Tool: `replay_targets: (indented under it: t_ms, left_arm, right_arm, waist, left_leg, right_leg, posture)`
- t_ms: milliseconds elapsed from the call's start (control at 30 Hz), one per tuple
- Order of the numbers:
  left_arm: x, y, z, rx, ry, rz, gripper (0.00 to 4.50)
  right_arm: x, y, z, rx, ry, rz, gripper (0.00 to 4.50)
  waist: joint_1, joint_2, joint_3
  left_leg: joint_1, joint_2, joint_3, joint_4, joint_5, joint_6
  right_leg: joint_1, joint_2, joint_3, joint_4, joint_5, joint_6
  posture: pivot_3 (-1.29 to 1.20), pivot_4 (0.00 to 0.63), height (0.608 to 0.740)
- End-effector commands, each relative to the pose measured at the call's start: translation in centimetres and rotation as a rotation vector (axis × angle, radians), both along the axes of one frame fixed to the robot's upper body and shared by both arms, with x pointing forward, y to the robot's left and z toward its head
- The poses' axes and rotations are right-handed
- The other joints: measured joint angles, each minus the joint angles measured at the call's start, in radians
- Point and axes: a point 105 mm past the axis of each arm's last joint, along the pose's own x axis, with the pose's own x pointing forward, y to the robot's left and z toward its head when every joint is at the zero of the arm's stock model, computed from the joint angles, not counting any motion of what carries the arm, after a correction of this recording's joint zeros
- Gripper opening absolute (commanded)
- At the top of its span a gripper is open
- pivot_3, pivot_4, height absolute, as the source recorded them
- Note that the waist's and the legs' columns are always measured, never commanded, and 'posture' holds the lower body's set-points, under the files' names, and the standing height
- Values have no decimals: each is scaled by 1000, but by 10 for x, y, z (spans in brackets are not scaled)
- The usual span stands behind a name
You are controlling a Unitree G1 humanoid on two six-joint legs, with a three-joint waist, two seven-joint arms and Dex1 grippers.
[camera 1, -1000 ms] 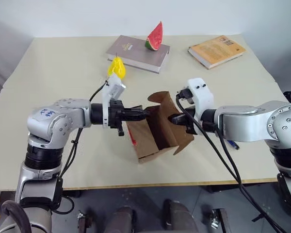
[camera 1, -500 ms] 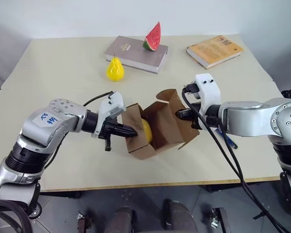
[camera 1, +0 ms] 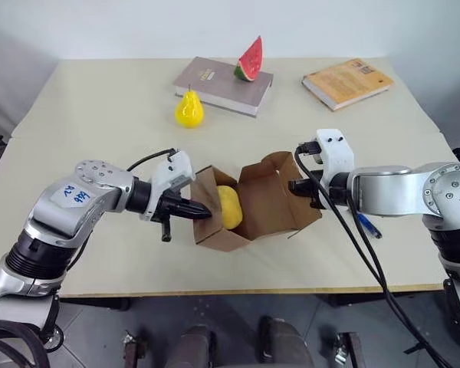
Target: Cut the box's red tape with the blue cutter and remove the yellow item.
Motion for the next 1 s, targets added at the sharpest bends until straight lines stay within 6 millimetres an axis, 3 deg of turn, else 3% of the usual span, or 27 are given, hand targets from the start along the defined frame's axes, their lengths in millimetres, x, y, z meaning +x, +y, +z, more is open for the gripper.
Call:
replay_targets:
  t_ms: [33, 333, 533, 567, 667, 833, 867, 967, 1000]
  left_arm:
    - [-5, -1, -30, 54, 77, 21, 0]
    - [6, -6, -36, 24, 44, 58, 0]
    - [15, -2, -40, 82, -45, 67, 0]
    - [14, 0, -41, 81, -32, 70, 0]
    - [16, 4, -40, 77, -25, 83, 612]
    - [24, 17, -29, 61, -41, 132, 2134]
    - [27, 21, -26, 55, -48, 143, 2352]
    - [32, 31, -19, 51, -61, 163, 2816]
    - [32, 33, -18, 53, -62, 165, 3112]
  right_arm:
    - [-3, 3, -3, 13, 12, 6, 52]
    - [-11, 15, -22, 29, 62, 45, 52]
    - [-8, 20, -18, -17, -55, 116, 52]
    - [-12, 24, -17, -19, -61, 166, 471]
    - [-10, 23, -11, -11, -125, 184, 1389]
    - [5, -5, 21, -26, -324, 129, 3141]
    - [4, -14, 24, -39, -343, 132, 3403]
    - [2, -35, 30, -117, -393, 153, 3457]
    - [2, -39, 31, -135, -408, 162, 3808]
  waist:
    - [3, 0, 0]
    - [-4, -2, 2]
    - [-5, -2, 2]
    - [-4, -2, 2]
    - [-4, -2, 2]
    - [-1, -2, 2]
    - [0, -2, 2]
    - [0, -2, 2]
    - [-1, -2, 2]
  left_leg:
    - [0, -1, -1, 0, 0, 0]
    - [-5, 0, -2, -1, 0, 1]
    - [-5, 0, 1, 0, 0, 1]
    - [-5, 0, 1, 0, 0, 1]
    - [-5, 0, 1, 0, 0, 1]
    - [-5, -1, 2, 0, 0, 1]
    - [-5, -1, 2, 0, 0, 2]
    - [-5, -1, 2, 0, 0, 2]
    - [-5, -1, 2, 0, 0, 2]
  right_leg:
    - [2, 0, 0, -1, 0, 0]
    - [-2, 1, -2, -4, 0, 1]
    - [-3, 1, -4, -4, 1, 1]
    - [-3, 1, -4, -3, 1, 1]
    - [-4, 1, -4, -3, 1, 1]
    - [-4, 1, -4, -3, 1, 2]
    - [-4, 1, -4, -2, 1, 2]
    - [-4, 2, -5, -1, 1, 2]
    - [-4, 2, -5, -1, 1, 2]
  posture:
    - [0, 150, 740]
    - [0, 150, 740]
    - [0, 150, 740]
    - [0, 150, 740]
    - [0, 150, 740]
    - [0, 150, 740]
    - [0, 150, 740]
    - [0, 150, 740]
    - [0, 150, 740]
